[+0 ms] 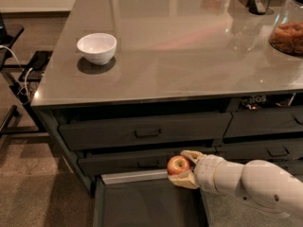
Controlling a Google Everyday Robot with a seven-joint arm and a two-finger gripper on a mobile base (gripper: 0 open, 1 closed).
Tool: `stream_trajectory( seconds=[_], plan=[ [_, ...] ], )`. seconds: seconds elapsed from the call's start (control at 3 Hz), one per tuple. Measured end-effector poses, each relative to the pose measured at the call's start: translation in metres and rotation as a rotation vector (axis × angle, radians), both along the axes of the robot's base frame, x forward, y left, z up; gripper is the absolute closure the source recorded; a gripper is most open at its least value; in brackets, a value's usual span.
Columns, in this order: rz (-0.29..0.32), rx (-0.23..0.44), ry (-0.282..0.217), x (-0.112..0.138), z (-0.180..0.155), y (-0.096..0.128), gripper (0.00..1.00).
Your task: Place apple into bottom drawer
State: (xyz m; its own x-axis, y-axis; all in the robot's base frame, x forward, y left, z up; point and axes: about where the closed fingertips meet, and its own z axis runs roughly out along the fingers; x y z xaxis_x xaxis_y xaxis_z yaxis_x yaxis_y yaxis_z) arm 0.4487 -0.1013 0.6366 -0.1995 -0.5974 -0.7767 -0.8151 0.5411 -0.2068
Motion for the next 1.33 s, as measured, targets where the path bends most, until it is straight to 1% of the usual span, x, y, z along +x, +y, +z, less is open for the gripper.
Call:
stream_trajectory(
  seconds=[0.33,0.67,1.0,1.33],
  plan=[
    [0.010,-0.003,-0.007,-0.003,0.003,0.003,1.00],
    [0.053,-0.039,-0.068,-0.013,0.001,0.015,1.00],
    [0.117,-0.068,-0.186,-0.004,-0.009,0.017,1.00],
    [0.176,-0.045,-0.251,0.009,-0.048,0.012,1.00]
  ],
)
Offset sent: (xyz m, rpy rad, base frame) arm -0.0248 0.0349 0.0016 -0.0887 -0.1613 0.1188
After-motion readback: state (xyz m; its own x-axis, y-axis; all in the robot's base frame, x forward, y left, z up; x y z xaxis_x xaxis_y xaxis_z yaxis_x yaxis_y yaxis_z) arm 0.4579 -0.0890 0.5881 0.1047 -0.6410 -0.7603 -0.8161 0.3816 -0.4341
